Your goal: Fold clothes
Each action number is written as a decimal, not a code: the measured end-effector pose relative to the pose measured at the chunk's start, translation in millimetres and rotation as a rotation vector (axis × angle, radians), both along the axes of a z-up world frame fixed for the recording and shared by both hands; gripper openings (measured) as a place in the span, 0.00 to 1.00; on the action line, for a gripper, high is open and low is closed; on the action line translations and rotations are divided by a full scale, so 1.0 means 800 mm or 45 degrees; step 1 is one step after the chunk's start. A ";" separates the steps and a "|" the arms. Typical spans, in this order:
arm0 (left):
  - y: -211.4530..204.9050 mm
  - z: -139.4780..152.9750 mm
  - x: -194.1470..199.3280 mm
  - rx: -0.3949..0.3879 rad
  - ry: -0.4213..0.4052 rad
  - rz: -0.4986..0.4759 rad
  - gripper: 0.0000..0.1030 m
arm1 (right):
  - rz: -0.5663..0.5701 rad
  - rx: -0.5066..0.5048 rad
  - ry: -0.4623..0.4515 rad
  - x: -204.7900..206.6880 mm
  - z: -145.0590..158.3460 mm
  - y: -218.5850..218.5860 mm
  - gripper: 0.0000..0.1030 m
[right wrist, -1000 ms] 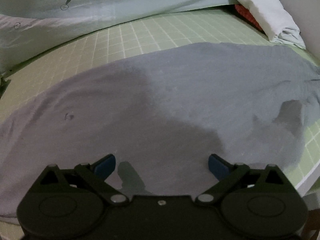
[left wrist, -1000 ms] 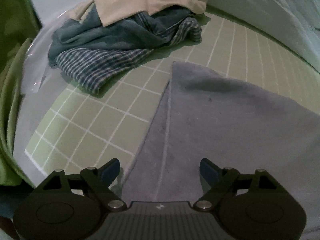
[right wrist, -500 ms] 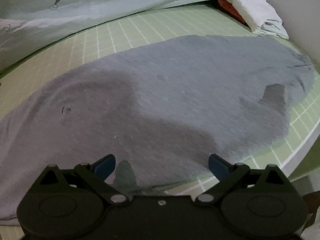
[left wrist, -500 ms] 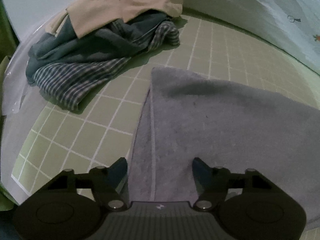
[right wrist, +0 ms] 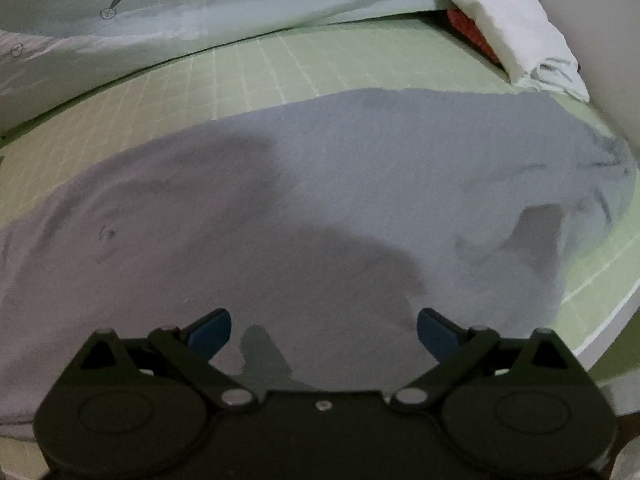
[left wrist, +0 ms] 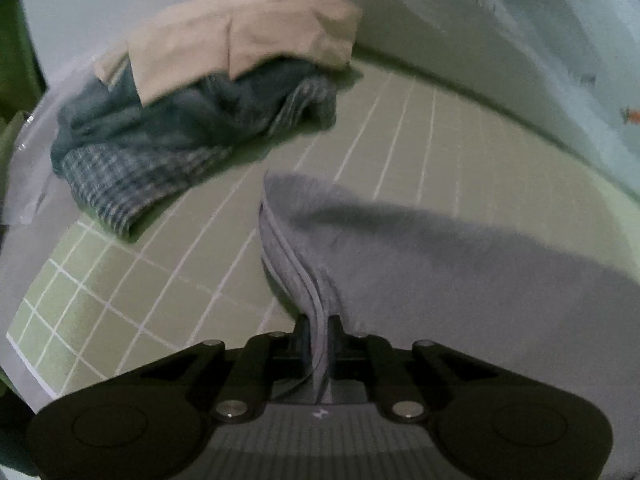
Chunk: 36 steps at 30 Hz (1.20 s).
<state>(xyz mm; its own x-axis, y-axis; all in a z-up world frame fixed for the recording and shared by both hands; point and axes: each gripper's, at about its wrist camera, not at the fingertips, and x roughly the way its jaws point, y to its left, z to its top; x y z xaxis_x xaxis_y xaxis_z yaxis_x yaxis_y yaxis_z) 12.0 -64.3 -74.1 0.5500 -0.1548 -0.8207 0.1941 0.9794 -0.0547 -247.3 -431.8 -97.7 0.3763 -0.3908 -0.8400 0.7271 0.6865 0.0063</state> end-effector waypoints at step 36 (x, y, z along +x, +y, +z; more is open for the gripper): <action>-0.292 -0.011 -0.173 -0.057 0.032 -0.167 0.40 | 0.101 0.022 0.057 -0.132 -0.014 -0.251 0.98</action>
<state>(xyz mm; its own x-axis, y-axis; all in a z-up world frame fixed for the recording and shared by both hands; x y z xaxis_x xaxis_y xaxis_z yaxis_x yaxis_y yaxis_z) -126.2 -297.9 -82.6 0.5018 -0.2609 -0.8247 0.3182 0.9422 -0.1045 -352.9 -632.4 -109.2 0.3677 -0.3467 -0.8629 0.6703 0.7420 -0.0125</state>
